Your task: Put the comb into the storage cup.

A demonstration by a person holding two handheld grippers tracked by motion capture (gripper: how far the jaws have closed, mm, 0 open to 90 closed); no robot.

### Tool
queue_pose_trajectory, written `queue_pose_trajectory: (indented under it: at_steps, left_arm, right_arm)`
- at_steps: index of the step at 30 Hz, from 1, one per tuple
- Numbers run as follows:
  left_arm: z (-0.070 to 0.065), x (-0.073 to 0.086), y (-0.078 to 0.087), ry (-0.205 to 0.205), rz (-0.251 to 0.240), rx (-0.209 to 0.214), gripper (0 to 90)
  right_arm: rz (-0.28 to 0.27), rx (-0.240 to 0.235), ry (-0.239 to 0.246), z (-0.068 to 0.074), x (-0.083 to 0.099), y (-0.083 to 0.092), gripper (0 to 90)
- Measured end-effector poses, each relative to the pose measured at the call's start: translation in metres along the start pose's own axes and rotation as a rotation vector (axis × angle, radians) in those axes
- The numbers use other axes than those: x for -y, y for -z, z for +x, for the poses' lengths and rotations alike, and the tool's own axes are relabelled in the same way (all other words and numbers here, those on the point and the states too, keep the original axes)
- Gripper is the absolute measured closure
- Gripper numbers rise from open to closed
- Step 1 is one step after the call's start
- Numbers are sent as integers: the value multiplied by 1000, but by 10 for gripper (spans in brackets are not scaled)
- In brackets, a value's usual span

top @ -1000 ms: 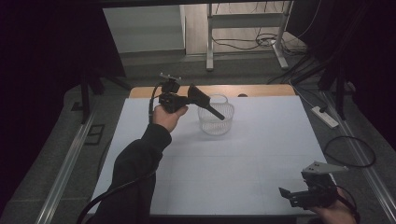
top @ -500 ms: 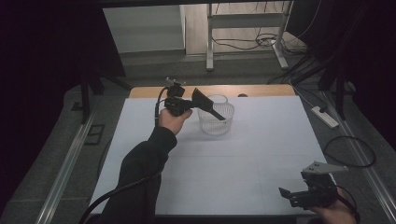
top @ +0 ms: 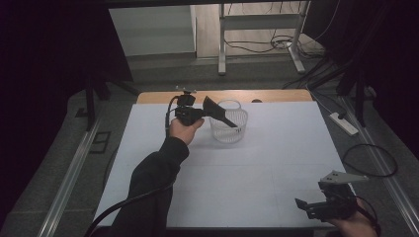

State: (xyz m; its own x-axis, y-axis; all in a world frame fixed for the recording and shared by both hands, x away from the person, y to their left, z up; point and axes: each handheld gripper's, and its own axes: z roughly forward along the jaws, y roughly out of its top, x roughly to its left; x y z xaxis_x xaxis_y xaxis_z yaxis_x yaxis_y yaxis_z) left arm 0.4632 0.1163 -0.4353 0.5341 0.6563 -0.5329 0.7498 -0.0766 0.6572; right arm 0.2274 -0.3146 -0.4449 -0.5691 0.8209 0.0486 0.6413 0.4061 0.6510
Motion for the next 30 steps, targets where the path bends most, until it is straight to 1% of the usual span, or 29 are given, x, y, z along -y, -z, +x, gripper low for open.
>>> queue_pose_trajectory:
  at_steps: [7, 13, 15, 20, 22, 23, 25, 28, 30]
  left_arm:
    - [2, 2, -3, 13, -6, 9, 832]
    - [6, 5, -4, 20, -8, -7, 829]
    - [7, 6, -5, 13, -9, -22, 827]
    - [7, 7, -5, 4, -10, -39, 816]
    - [8, 7, -6, 0, -15, -62, 804]
    - [8, 7, -6, 0, -15, -62, 799]
    - [9, 8, -6, 3, -15, -77, 790]
    - [10, 9, -7, -4, -15, -97, 770]
    - [10, 10, -7, -4, -15, -101, 762]
  right_arm:
    - [0, -3, -1, 0, 0, 0, 23]
    - [2, -4, 4, 0, 0, 0, 23]
    - [2, -3, 5, 0, 0, 0, 23]
    - [4, -2, 4, 0, 0, 0, 24]
    - [3, -2, 4, 0, 0, 0, 25]
    - [3, -2, 4, 0, 0, 0, 25]
    - [4, -2, 6, 0, 0, 0, 25]
    - [6, -2, 6, 0, 0, 0, 25]
    - [6, -3, 7, 0, 0, 0, 26]
